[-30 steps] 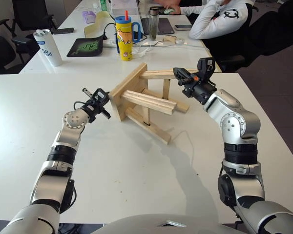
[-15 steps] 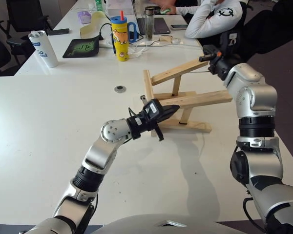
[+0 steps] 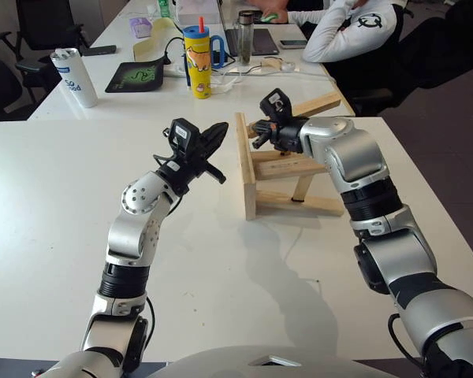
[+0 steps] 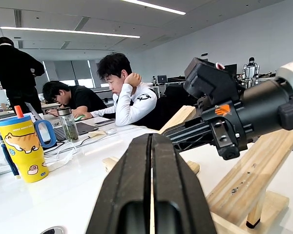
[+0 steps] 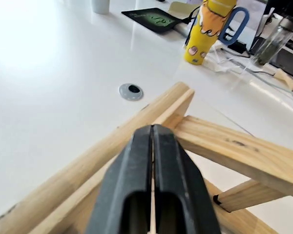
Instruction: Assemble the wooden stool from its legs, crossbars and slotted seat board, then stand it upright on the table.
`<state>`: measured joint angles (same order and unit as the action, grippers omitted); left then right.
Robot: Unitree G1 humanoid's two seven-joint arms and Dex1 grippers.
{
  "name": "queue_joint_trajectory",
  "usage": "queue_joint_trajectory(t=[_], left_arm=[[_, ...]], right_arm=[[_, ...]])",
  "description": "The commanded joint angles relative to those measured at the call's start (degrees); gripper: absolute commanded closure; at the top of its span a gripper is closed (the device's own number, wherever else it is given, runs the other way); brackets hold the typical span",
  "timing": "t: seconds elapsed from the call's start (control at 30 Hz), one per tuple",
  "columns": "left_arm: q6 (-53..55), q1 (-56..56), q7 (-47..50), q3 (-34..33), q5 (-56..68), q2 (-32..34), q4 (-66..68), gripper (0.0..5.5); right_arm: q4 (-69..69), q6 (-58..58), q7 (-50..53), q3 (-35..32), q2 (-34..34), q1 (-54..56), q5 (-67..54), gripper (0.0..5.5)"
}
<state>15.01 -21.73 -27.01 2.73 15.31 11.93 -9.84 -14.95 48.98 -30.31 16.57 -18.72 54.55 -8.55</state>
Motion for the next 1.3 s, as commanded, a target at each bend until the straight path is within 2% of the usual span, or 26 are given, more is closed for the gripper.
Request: queue_joint_trajectory(t=[0.03, 0.3, 0.57, 0.73, 1.0, 1.13, 1.3], left_arm=[[-0.82, 1.35, 1.76, -0.99, -0.84, 0.16, -0.85, 5.49], [-2.37, 3.27, 2.83, 0.59, -2.86, -0.05, 1.7, 5.49], [-6.37, 3.21, 2.7, 4.78, -7.85, -1.25, 10.4, 5.49], [-8.61, 1.7, 2.61, 6.72, -10.04, -2.41, 15.4, 5.49], [-10.25, 1.35, 1.16, 10.23, -11.75, -4.31, 18.41, 5.49], [-8.92, 3.0, -1.08, 13.43, -11.25, -5.01, 14.12, 5.49], [-6.28, 2.98, -2.34, 17.15, -10.74, -6.27, 8.79, 5.49]], right_arm=[[-5.42, 2.14, -4.56, 4.66, 1.84, 5.26, 2.08, 5.5], [-14.89, -2.49, -3.04, 3.87, 3.25, 8.35, 6.75, 5.5], [-20.3, -4.41, -3.08, 2.34, 2.83, 9.29, 9.6, 5.5], [-21.11, -5.65, -7.39, 5.06, 3.16, 7.03, 11.26, 5.5], [-13.31, -8.4, -15.61, 6.02, 4.22, 3.01, 9.15, 5.5], [-13.05, -11.02, -18.46, 5.87, 4.21, 2.06, 8.51, 5.5], [-7.0, -12.03, -28.91, 8.56, 1.22, -0.77, 6.82, 5.5]])
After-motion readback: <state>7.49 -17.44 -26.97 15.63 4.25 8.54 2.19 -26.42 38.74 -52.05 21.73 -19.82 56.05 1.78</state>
